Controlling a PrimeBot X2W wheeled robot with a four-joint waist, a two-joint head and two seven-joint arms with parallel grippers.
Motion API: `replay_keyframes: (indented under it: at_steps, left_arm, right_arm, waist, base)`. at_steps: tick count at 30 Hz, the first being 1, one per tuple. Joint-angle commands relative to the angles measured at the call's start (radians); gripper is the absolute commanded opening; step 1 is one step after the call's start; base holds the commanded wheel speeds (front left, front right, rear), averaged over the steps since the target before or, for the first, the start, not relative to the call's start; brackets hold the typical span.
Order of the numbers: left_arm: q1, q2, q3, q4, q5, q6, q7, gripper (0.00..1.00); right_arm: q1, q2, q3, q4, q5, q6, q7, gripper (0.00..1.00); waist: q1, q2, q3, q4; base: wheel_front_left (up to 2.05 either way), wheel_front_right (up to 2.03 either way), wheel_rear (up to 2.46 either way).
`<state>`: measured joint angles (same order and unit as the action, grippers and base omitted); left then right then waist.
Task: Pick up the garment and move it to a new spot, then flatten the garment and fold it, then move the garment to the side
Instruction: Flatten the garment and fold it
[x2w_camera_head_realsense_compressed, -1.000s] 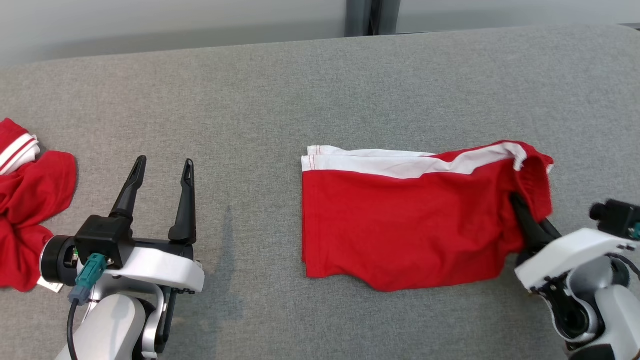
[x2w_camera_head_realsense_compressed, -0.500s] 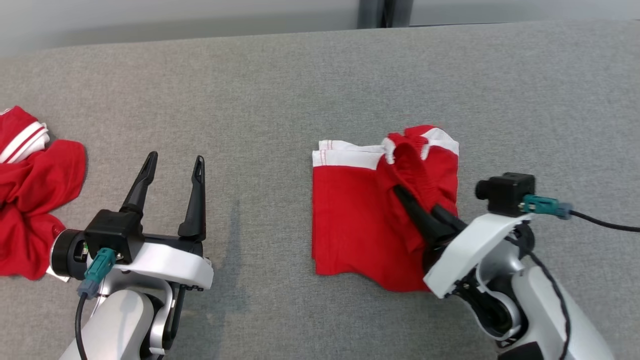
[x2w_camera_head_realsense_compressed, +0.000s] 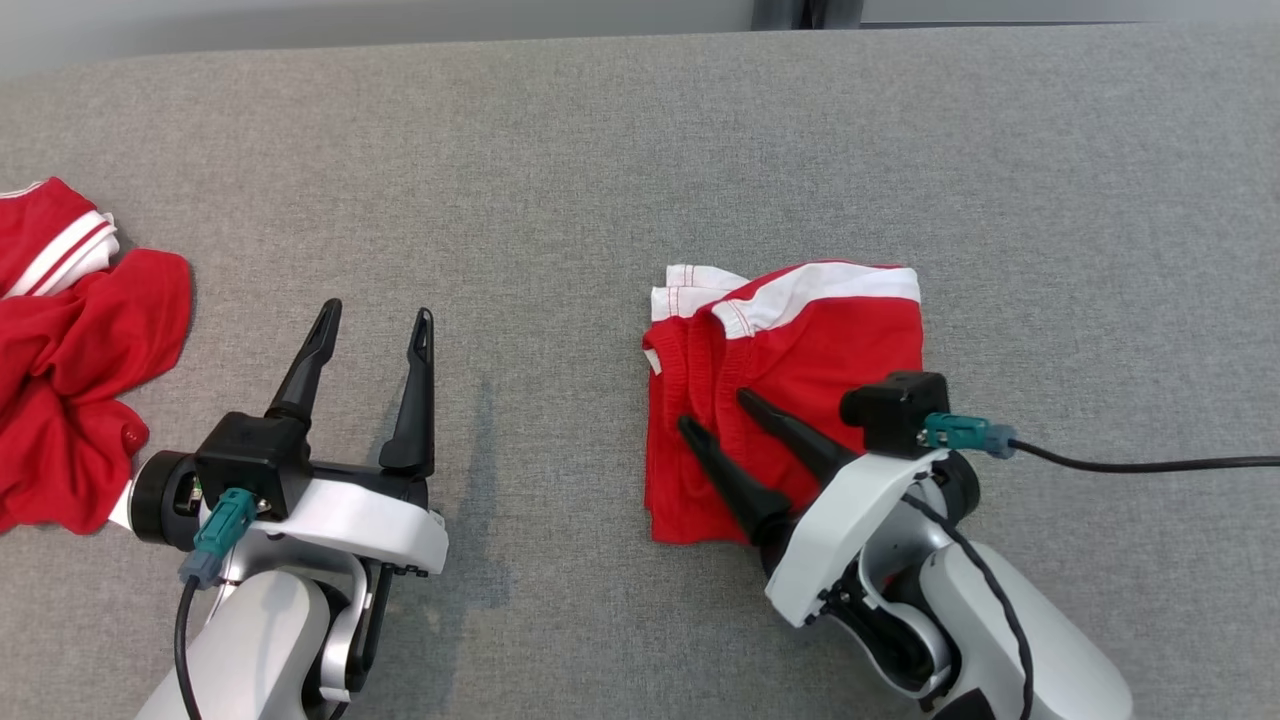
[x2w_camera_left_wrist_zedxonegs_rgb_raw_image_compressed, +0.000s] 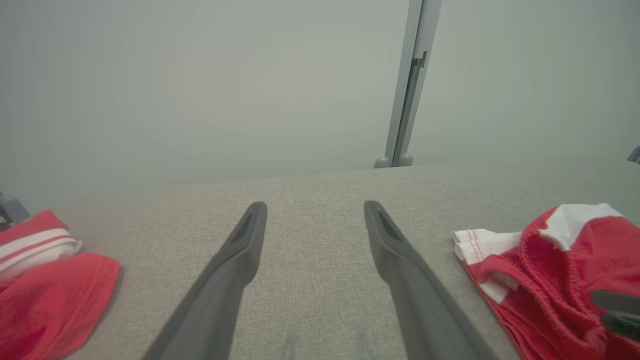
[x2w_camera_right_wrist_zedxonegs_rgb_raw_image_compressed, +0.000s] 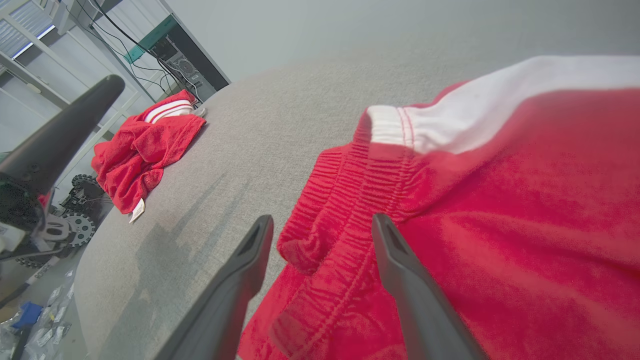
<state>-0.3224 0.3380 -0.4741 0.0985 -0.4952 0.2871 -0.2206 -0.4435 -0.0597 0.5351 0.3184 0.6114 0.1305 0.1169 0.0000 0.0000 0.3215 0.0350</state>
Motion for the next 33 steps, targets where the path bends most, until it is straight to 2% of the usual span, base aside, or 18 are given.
replay_keyframes:
  at_steps: [1,6,11,18,24,28,33]
  left_arm:
    - [-0.020,0.002,-0.001,0.003,-0.007,-0.004,-0.005,1.00]
    - [-0.019,-0.001,-0.002,0.013,-0.007,-0.005,-0.010,1.00]
    - [-0.014,0.000,0.004,0.019,-0.012,-0.001,-0.015,1.00]
    - [0.019,0.012,0.032,0.000,-0.026,0.014,-0.024,1.00]
    - [0.065,0.025,0.053,-0.024,-0.040,0.026,-0.026,1.00]
    - [0.090,0.035,0.051,-0.043,-0.038,0.033,-0.027,1.00]
    - [0.115,0.042,0.044,-0.060,-0.031,0.032,-0.028,1.00]
  right_arm:
    - [-0.011,0.000,0.017,0.003,0.005,0.001,-0.020,1.00]
    - [-0.005,0.002,0.074,-0.014,0.008,0.001,-0.068,1.00]
    - [0.019,0.000,0.037,-0.055,-0.023,0.001,-0.156,1.00]
    - [0.087,-0.018,-0.160,-0.162,-0.116,0.000,-0.254,1.00]
    - [0.173,-0.027,-0.384,-0.274,-0.218,0.001,-0.241,1.00]
    - [0.220,-0.029,-0.462,-0.308,-0.260,0.000,-0.216,1.00]
    - [0.265,-0.030,-0.506,-0.329,-0.299,0.001,-0.188,1.00]
  waist:
    - [0.0000,0.0000,0.002,0.000]
    - [0.0000,0.0000,0.000,-0.006]
    - [0.0000,0.0000,-0.016,-0.015]
    - [0.0000,0.0000,-0.064,-0.032]
    - [0.0000,0.0000,-0.118,-0.041]
    - [0.0000,0.0000,-0.154,-0.041]
    - [0.0000,0.0000,-0.192,-0.040]
  base:
    - [0.00,0.00,0.00]
    - [0.00,0.00,0.00]
    - [0.00,0.00,0.00]
    - [0.00,0.00,0.00]
    - [0.00,0.00,0.00]
    - [0.00,0.00,0.00]
    - [0.00,0.00,0.00]
